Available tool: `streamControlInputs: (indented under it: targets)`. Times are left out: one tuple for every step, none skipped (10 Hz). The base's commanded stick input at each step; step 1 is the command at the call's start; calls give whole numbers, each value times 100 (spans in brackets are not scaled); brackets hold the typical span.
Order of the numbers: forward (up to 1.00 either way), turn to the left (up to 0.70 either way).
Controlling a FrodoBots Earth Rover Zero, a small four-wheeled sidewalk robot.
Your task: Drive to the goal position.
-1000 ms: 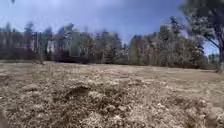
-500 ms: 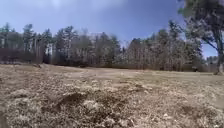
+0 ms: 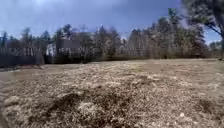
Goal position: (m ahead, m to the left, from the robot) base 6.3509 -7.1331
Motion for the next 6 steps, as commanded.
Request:
streamControlInputs:
  targets:
    - [70,2]
    - [70,0]
    - [70,0]
    - [70,0]
    - [70,0]
    - [70,0]
